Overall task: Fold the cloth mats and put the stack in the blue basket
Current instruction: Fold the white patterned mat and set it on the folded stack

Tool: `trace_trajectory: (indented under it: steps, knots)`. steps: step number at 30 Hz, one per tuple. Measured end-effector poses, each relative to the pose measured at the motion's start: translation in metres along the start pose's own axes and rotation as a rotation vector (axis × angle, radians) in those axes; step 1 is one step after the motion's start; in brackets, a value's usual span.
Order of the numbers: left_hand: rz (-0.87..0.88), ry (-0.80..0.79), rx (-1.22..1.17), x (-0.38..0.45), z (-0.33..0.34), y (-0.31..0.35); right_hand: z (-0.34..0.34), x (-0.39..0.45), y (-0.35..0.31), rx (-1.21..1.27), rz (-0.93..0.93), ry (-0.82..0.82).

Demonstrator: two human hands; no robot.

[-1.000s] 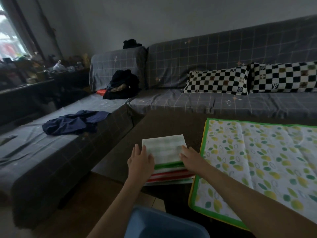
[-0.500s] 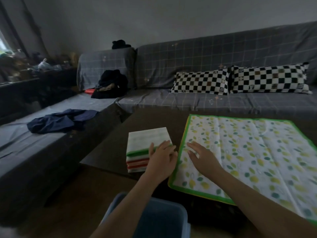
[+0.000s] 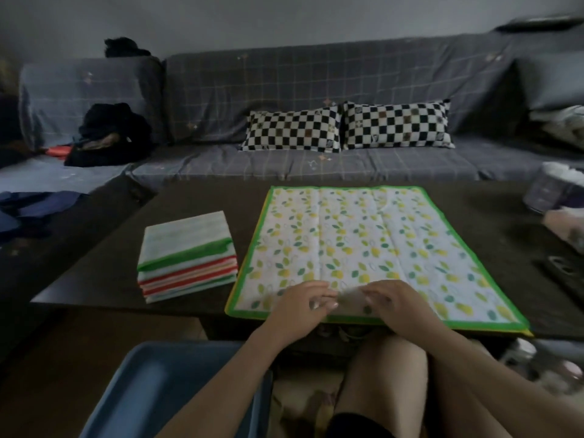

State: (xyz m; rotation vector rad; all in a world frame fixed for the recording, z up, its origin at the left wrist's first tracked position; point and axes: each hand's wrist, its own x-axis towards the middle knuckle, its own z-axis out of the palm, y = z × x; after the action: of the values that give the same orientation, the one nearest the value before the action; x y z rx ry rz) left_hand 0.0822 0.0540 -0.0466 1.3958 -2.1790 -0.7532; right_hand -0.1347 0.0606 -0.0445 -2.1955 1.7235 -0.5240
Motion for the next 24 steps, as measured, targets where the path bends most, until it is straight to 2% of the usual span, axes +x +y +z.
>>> trace_trajectory:
  steps: [5, 9, 16, 24]
  knots:
    - [0.046, -0.011, 0.033, 0.008, 0.016, 0.005, -0.012, -0.020, 0.021, 0.071, -0.056, 0.012]
    - [0.046, 0.004, 0.085, 0.014, 0.023, 0.004, -0.016, -0.023, 0.028, 0.056, -0.052, -0.064]
    - [0.061, 0.076, 0.065, 0.012, 0.027, 0.003, -0.016, -0.022, 0.032, 0.103, -0.044, -0.053]
    - [0.038, 0.066, 0.096, 0.013, 0.025, 0.009, -0.018, -0.018, 0.036, 0.201, -0.018, -0.086]
